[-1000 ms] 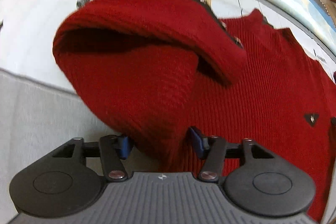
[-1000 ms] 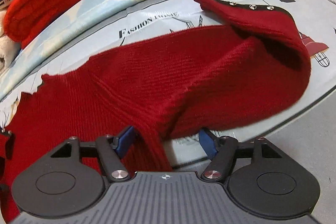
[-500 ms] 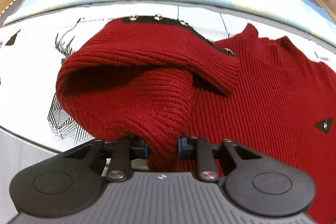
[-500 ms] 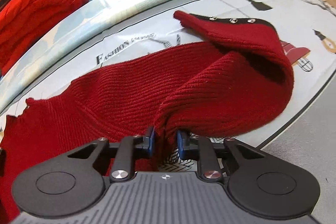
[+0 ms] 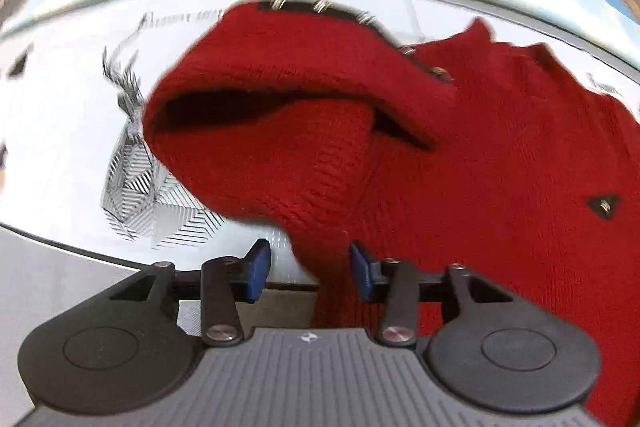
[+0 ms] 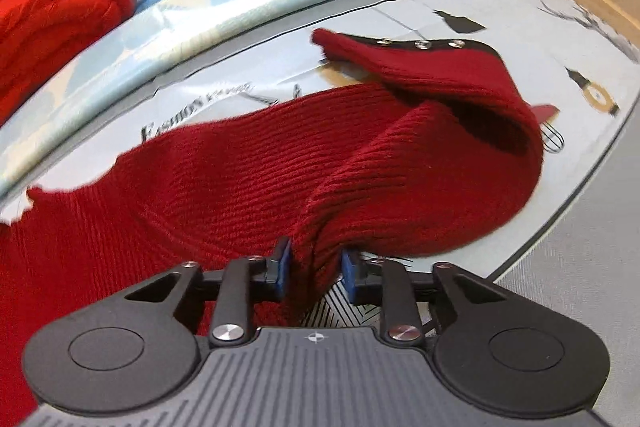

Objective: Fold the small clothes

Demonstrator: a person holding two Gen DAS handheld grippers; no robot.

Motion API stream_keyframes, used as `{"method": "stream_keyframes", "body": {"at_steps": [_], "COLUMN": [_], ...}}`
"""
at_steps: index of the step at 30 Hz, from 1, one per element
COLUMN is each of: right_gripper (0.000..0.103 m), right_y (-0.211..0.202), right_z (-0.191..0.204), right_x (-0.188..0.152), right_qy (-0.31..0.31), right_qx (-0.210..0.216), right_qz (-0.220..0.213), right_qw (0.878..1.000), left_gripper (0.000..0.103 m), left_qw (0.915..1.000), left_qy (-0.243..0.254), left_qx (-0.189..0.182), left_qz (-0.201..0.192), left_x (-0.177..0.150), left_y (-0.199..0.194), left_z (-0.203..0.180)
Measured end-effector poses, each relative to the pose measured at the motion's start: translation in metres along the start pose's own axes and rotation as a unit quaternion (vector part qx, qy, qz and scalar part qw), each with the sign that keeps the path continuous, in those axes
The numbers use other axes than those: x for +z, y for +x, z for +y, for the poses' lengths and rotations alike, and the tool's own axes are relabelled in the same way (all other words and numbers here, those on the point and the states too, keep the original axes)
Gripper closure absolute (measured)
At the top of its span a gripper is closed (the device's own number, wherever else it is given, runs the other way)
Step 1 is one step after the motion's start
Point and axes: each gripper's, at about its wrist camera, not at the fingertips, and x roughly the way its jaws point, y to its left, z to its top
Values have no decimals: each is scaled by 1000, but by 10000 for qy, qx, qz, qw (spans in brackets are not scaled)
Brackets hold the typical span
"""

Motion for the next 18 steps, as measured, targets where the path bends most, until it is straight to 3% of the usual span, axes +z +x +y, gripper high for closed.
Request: {"method": "stream_keyframes", "body": {"at_steps": [5,8,10,11,14,18], "right_gripper": [58,57,57,57,57,57], "right_y": [-14,-28,-34,-36,-44,-64], "right_z": [2,2,6,8,15,22], "right_x": [-1,-3,-8,-11,-20,-19], "right_qy": [-276,-386,-591,-712,-1097,-1312], "right_qx": [-100,-187,-152,-121,-140,-9], "right_qz": [59,44,154,190,176,46], "right_qw": [9996,9991,9980,9972,9937,9913], "left_gripper": [48,45,41,36,37,37], "left_qw": [9975,9920,9854,9848,9875,9883], "left_qy": [566,1133,1578,1669,1492,1473], "left_qx": [-300,-562,-399,-403,-397,-386], "left_qz": [-308,-17,495,250,313,-69], "left_x": [-14,-31,-52,-58,-52,-49], "left_y": [-30,-8,25,24,11,-13], "left_z": [-24,-42,-49,-49,-46,-44]}}
